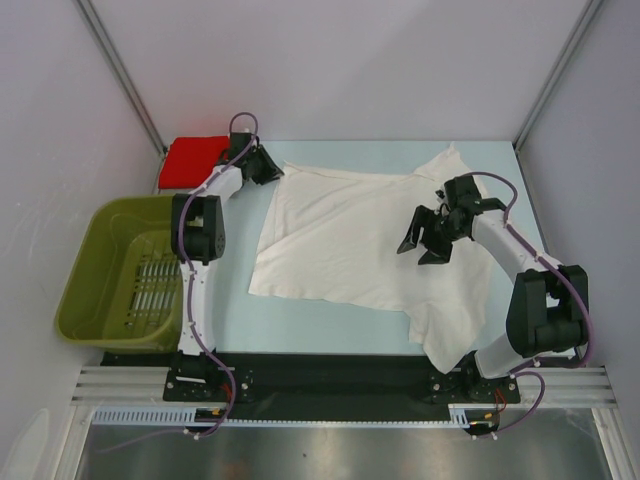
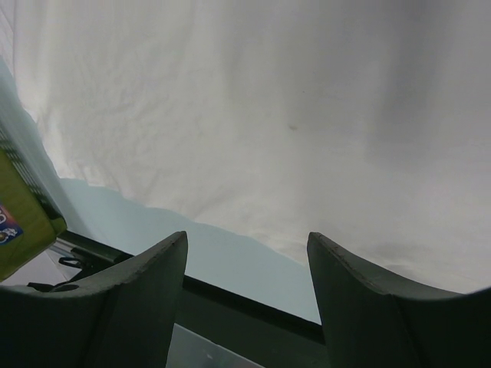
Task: Fold and stack the t-shirts
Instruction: Flatten the tshirt out
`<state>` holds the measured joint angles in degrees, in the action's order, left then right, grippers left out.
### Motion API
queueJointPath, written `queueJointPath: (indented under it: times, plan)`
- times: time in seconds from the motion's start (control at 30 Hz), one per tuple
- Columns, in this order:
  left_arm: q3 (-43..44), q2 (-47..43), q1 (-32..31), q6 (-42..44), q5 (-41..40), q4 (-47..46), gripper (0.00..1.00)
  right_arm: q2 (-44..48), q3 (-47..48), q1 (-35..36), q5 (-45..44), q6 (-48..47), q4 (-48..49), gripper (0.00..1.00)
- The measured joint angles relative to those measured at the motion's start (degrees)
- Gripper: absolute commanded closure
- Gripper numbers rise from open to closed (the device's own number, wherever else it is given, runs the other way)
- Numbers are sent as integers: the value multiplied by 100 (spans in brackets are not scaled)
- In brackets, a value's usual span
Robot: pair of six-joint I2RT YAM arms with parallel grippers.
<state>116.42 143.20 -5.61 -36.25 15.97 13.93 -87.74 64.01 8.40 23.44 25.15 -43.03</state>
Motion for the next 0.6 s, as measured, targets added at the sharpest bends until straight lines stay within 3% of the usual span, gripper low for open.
queueJointPath:
  times: [0.6]
  plan:
    - [-192,7,-4,-133,118,-273,65,-46,0,-28,44,-42,2,30]
